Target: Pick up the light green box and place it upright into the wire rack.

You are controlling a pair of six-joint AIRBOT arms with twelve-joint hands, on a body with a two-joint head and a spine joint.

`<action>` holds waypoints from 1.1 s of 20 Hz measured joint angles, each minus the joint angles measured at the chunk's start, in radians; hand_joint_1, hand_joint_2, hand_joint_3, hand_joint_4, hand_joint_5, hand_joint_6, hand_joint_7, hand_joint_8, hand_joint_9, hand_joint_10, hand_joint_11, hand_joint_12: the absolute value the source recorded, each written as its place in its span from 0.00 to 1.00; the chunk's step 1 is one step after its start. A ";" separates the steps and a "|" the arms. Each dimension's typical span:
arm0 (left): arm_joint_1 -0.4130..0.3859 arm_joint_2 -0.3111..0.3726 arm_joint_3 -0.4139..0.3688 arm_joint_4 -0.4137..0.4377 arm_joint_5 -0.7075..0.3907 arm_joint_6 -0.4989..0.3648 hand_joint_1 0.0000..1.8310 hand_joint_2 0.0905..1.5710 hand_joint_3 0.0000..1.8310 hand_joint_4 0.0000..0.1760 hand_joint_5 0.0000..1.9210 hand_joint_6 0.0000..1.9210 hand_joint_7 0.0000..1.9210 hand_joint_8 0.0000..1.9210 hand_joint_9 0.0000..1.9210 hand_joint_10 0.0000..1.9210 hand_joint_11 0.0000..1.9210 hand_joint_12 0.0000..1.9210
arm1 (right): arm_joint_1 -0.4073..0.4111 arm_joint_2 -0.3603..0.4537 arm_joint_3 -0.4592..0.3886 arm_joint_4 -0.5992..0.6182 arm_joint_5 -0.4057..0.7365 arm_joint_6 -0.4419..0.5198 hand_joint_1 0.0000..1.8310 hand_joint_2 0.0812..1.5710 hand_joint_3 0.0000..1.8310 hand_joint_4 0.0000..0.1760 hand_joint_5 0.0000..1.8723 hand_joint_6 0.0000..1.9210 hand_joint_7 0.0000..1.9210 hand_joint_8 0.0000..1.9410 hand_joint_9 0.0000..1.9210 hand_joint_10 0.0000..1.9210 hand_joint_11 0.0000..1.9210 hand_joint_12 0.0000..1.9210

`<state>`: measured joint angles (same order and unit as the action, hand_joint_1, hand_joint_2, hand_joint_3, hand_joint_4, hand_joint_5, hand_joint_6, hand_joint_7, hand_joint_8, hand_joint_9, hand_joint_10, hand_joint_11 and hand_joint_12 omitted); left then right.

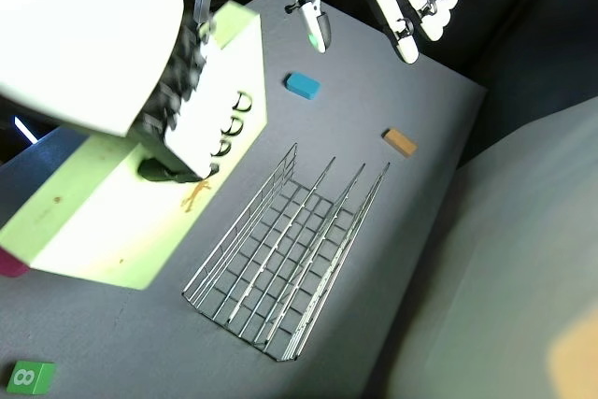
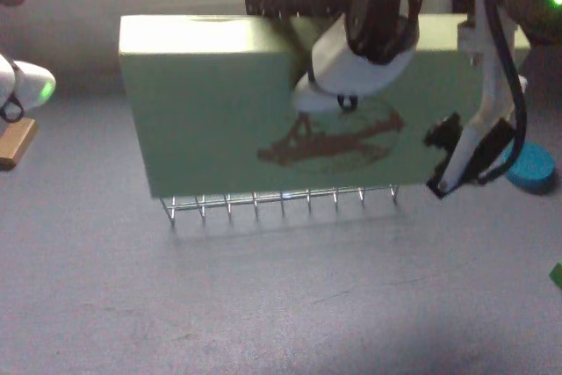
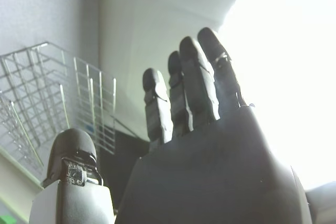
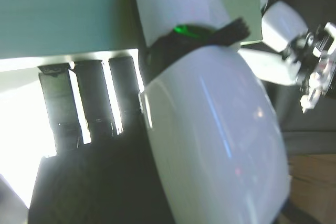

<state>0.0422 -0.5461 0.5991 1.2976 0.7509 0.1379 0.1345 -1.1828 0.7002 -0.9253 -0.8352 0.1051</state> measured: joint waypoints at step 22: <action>-0.003 0.002 0.000 0.003 0.010 0.000 0.20 0.69 0.00 0.56 0.16 0.00 0.13 0.00 0.14 0.00 0.00 0.37 | -0.090 -0.220 0.198 -0.186 0.008 0.073 0.74 0.73 0.00 0.00 0.44 0.52 0.47 0.60 0.44 0.74 0.40 0.77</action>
<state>0.0391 -0.5442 0.5995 1.3003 0.7609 0.1379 0.0441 -1.4025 0.8986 -1.1114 -0.8276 0.1783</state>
